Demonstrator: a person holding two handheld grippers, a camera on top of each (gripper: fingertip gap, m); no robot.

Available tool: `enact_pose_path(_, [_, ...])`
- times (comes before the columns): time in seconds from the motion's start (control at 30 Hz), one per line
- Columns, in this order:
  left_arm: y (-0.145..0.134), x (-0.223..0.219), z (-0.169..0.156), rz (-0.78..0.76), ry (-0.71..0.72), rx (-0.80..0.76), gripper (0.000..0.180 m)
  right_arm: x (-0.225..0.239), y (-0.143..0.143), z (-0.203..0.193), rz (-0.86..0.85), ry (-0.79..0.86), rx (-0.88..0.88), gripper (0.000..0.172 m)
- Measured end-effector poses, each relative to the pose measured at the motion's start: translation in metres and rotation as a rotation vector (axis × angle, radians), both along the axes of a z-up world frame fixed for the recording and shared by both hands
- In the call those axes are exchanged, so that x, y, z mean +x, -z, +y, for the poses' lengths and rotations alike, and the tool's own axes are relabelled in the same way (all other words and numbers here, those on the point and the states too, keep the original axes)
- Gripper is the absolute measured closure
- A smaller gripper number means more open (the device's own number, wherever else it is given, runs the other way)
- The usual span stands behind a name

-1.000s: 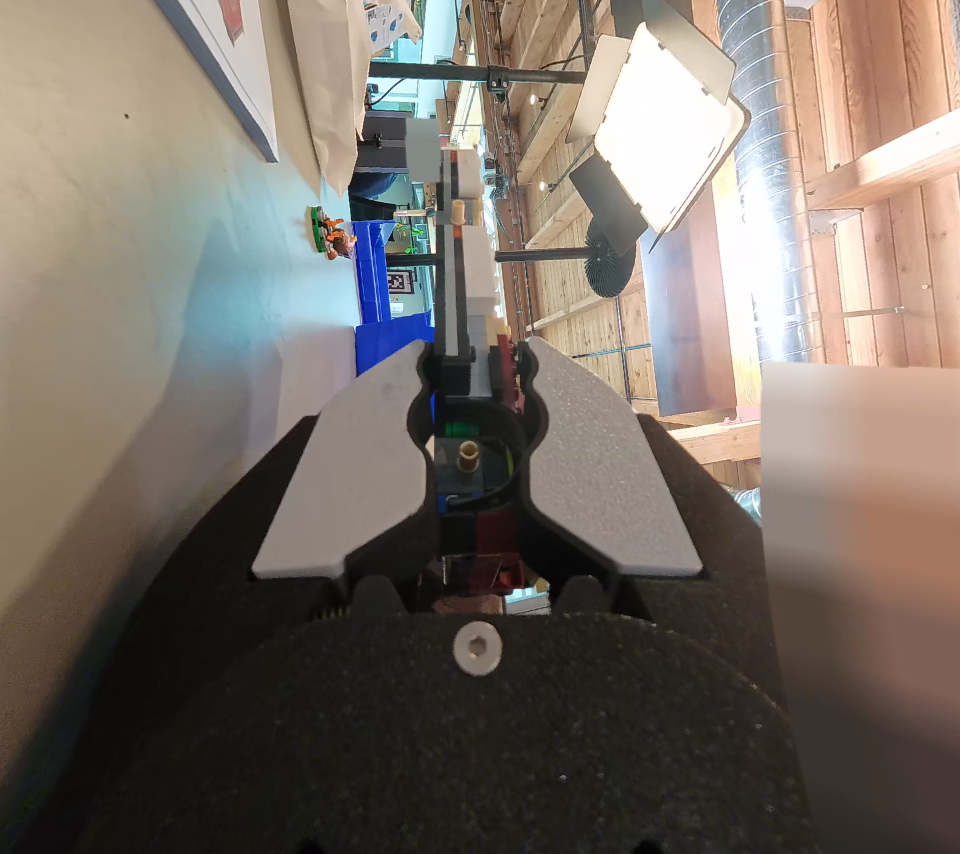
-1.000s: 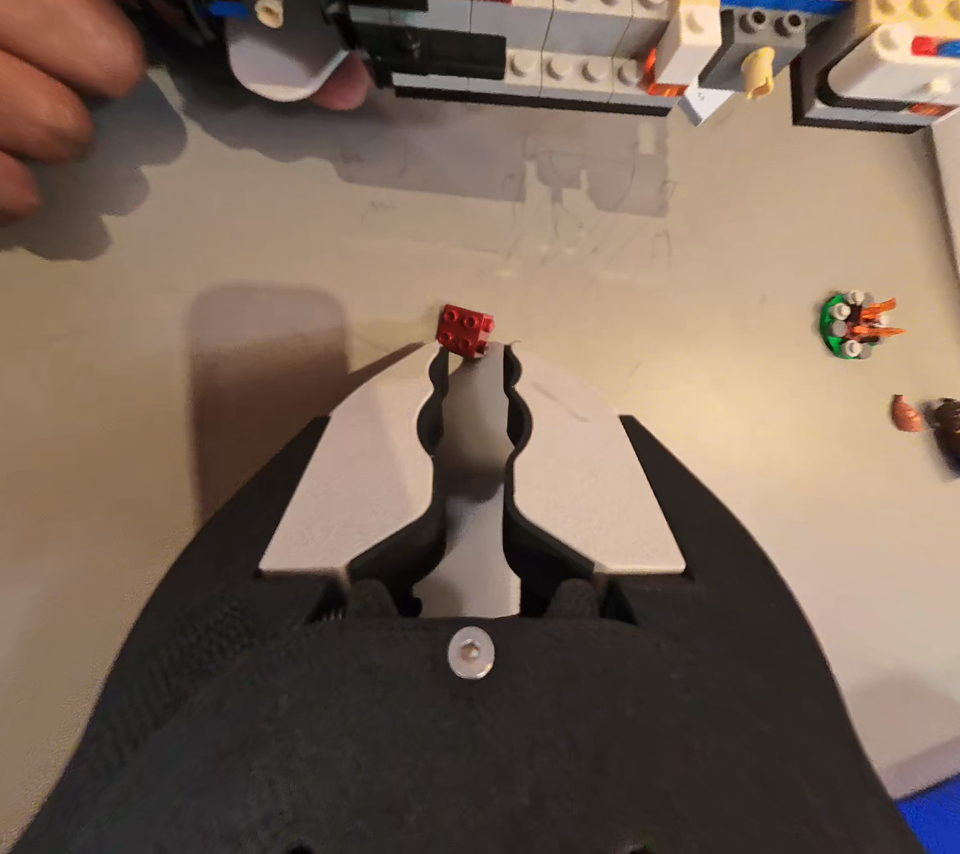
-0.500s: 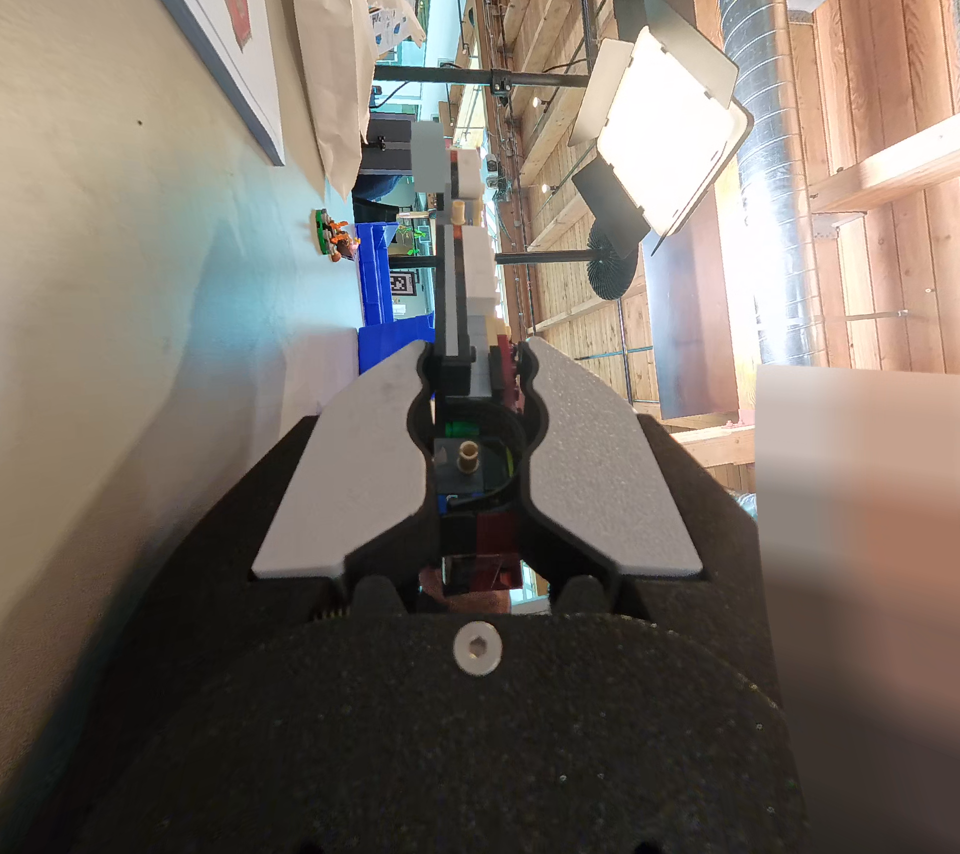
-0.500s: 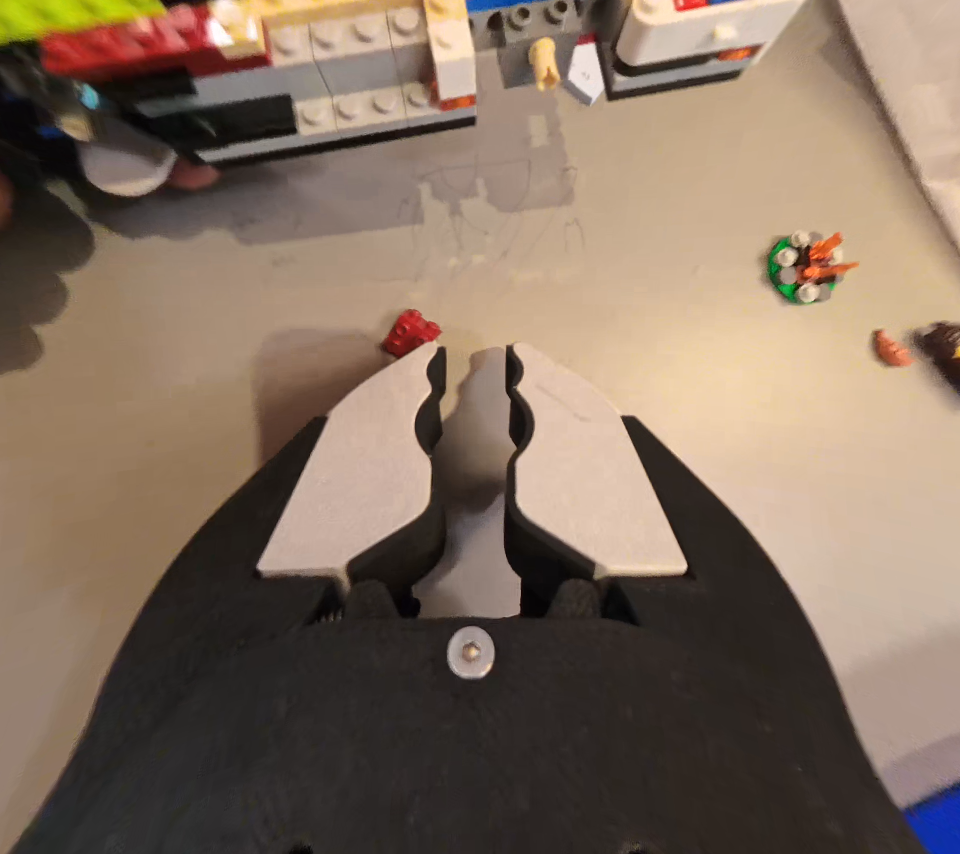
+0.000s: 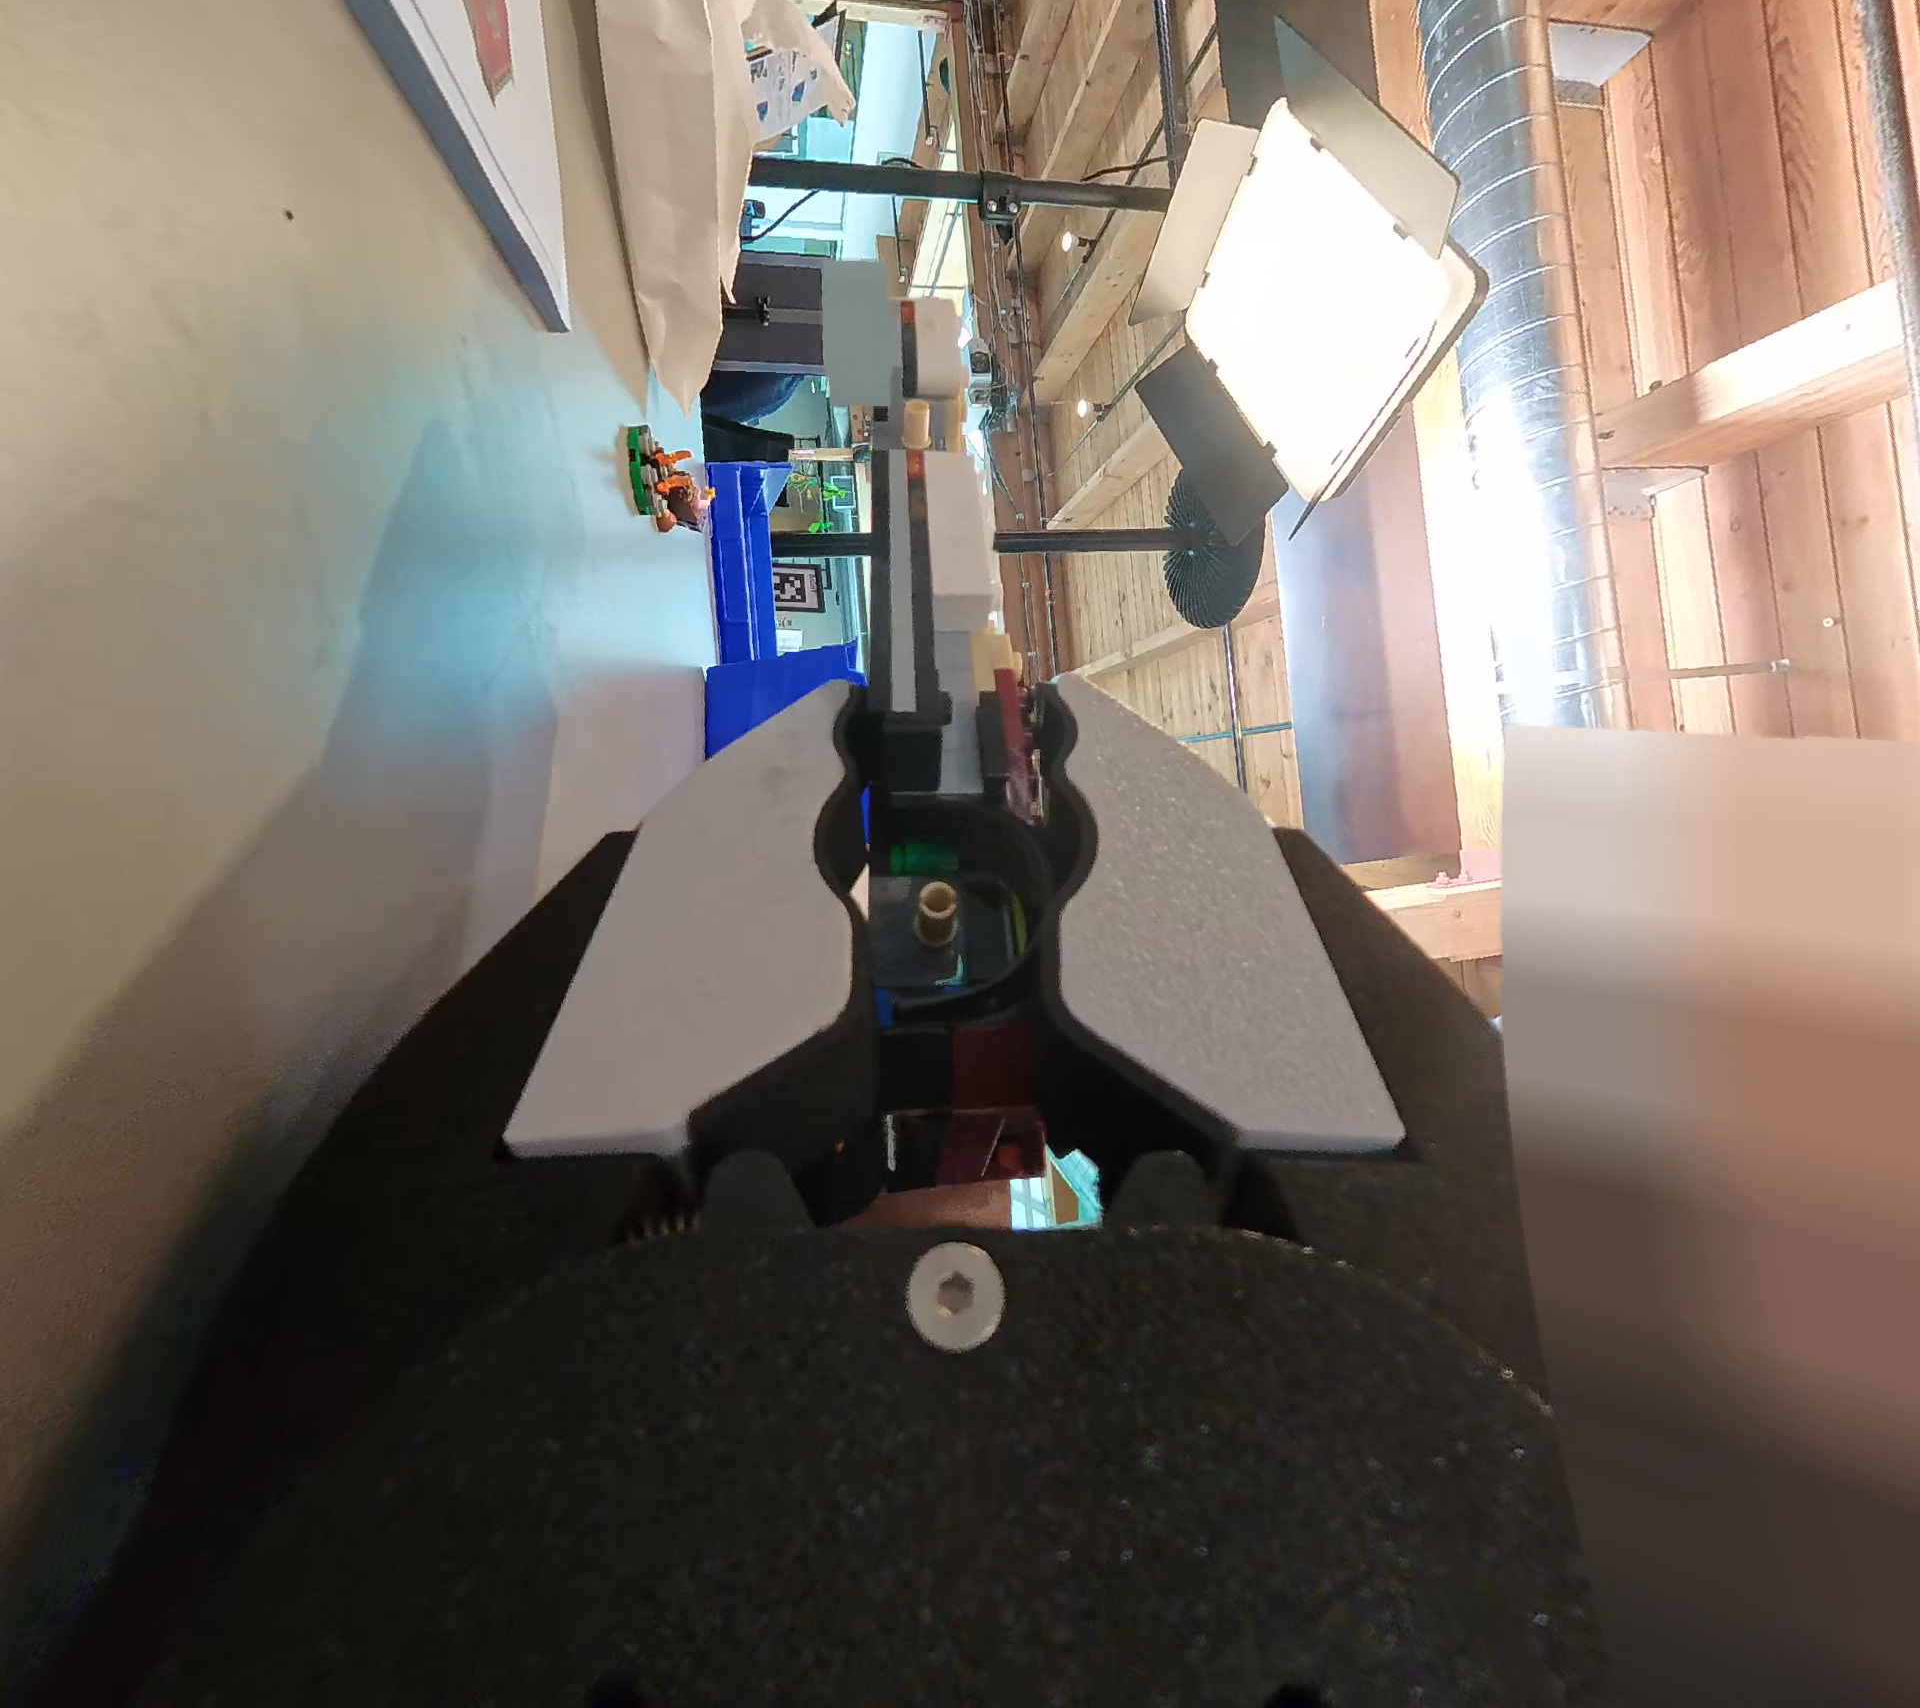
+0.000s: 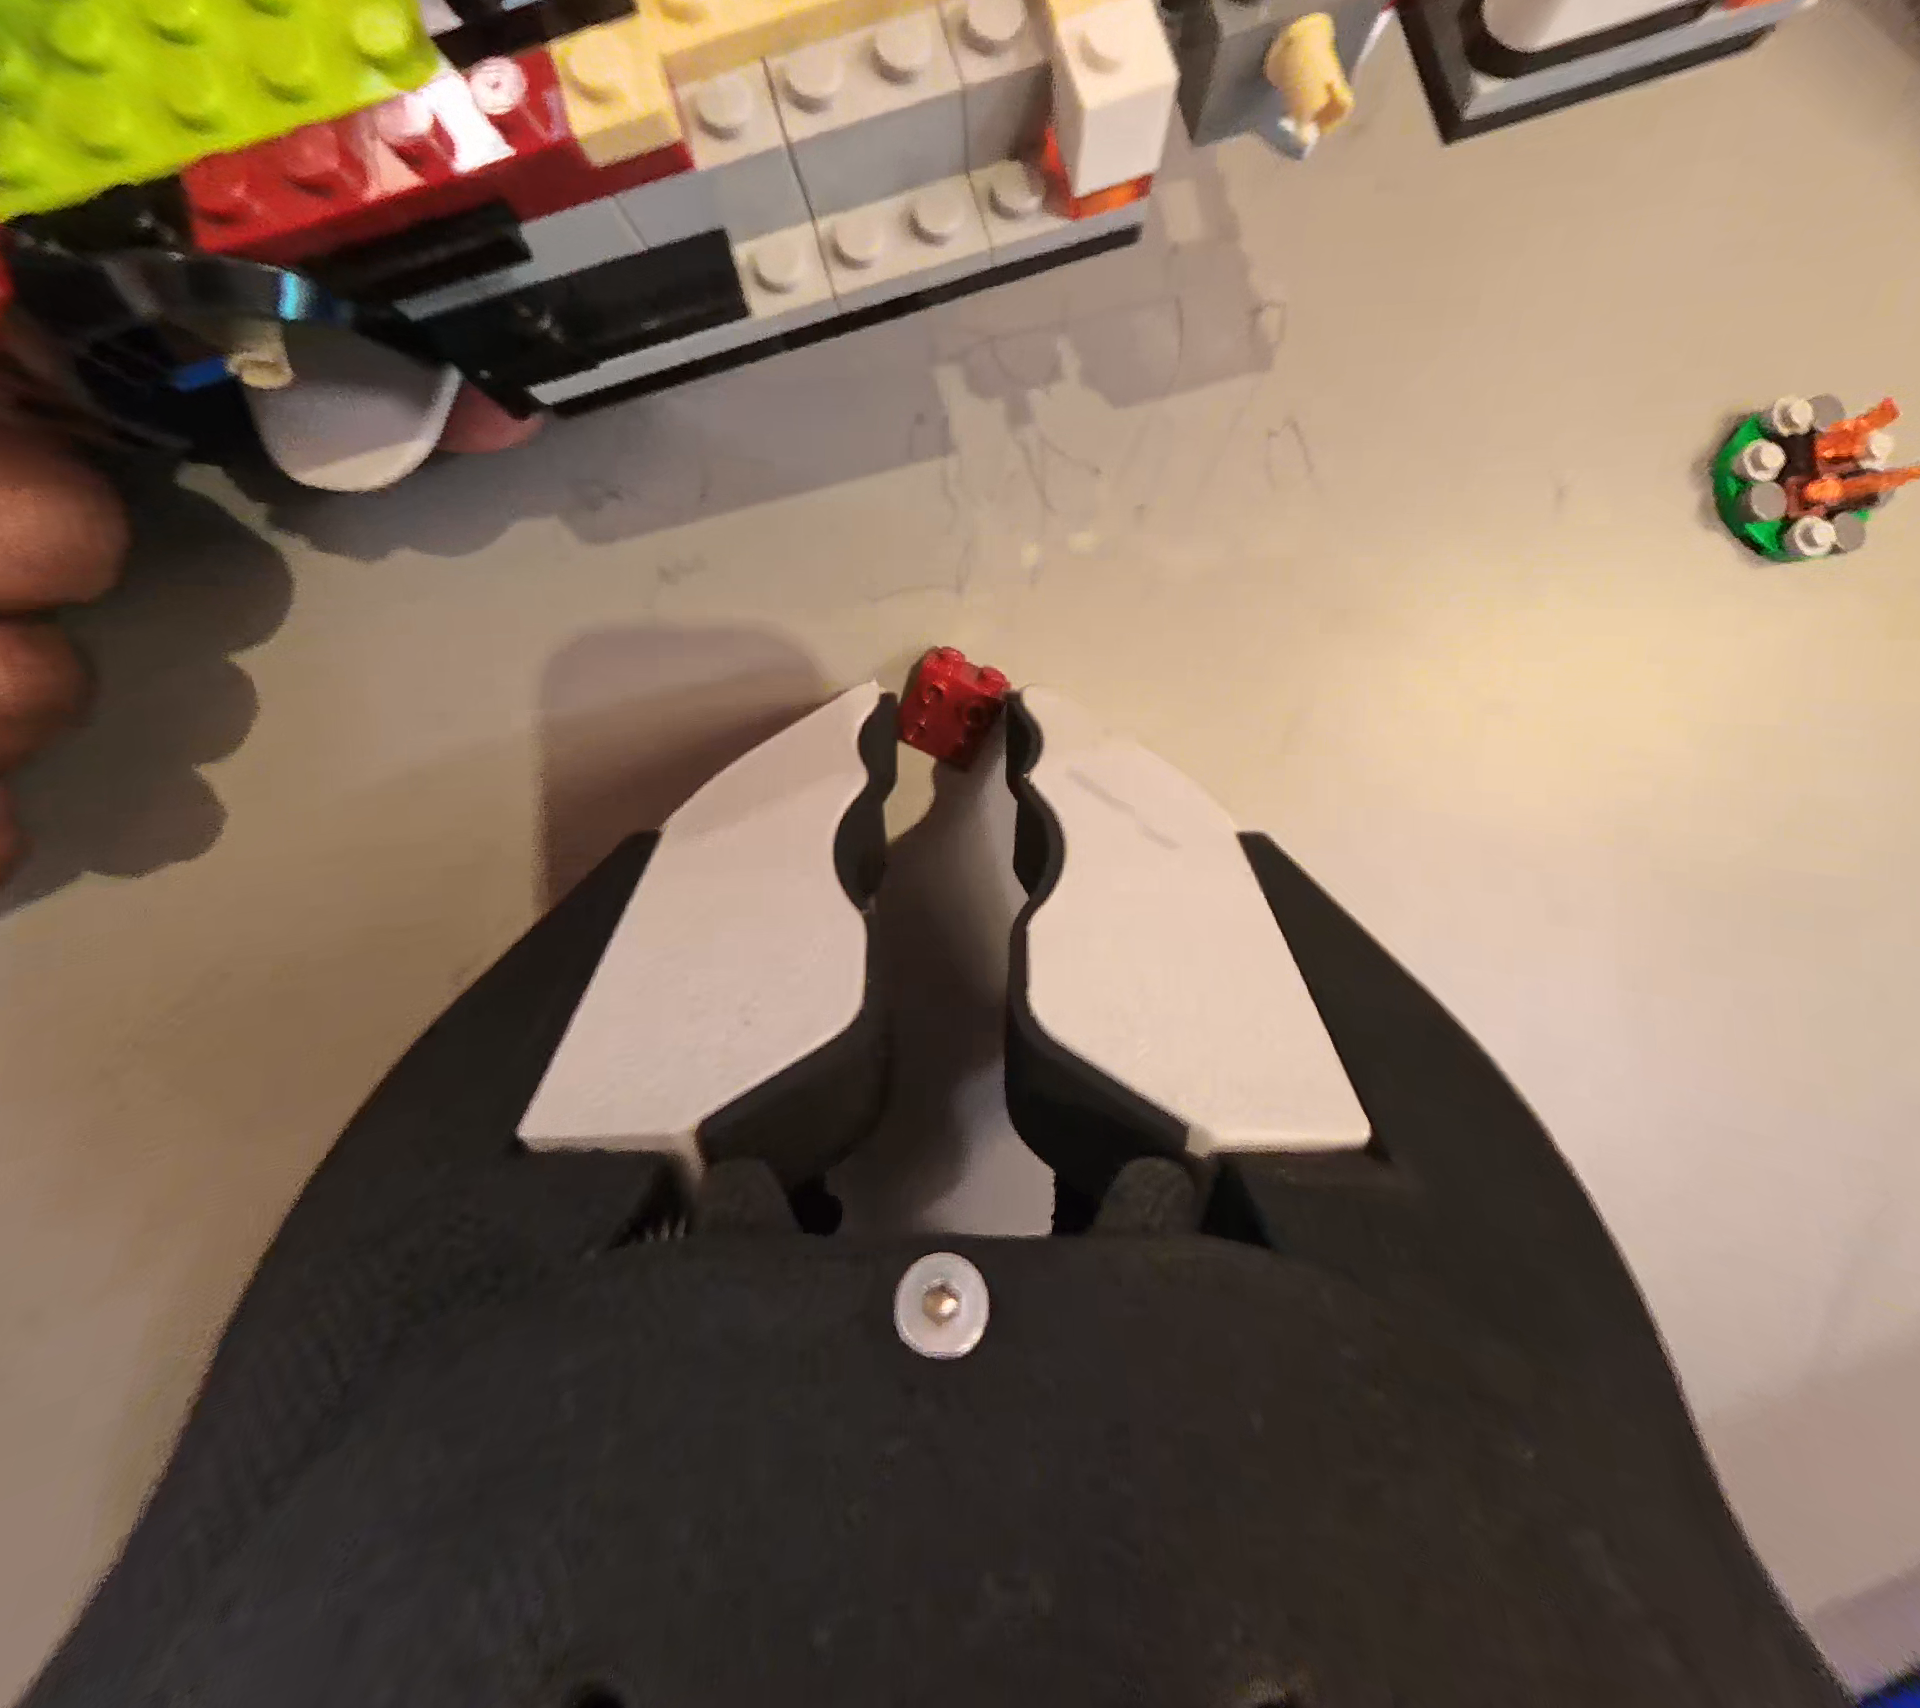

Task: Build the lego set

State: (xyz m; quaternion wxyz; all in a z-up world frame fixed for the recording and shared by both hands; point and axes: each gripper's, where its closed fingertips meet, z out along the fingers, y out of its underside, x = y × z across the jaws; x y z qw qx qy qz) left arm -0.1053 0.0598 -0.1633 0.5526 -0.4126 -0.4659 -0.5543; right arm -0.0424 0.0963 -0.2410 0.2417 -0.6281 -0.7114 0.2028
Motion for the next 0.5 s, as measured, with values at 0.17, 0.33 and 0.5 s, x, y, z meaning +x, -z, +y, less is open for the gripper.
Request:
enact_pose_path(0.17, [-0.005, 0.001, -0.002, -0.042, -0.012, 0.013, 0.15, 0.001, -0.006, -0.004, 0.02, -0.092, -0.038, 0.153])
enact_pose_path(0.33, [-0.02, 0.004, -0.003, -0.152, -0.06, 0.068, 0.15, 0.001, -0.076, -0.016, 0.239, -0.305, -0.035, 0.153])
enact_pose_path(0.5, [-0.043, 0.019, -0.004, -0.256, -0.126, 0.148, 0.15, 0.003, -0.142, -0.034, 0.298, -0.528, 0.027, 0.153])
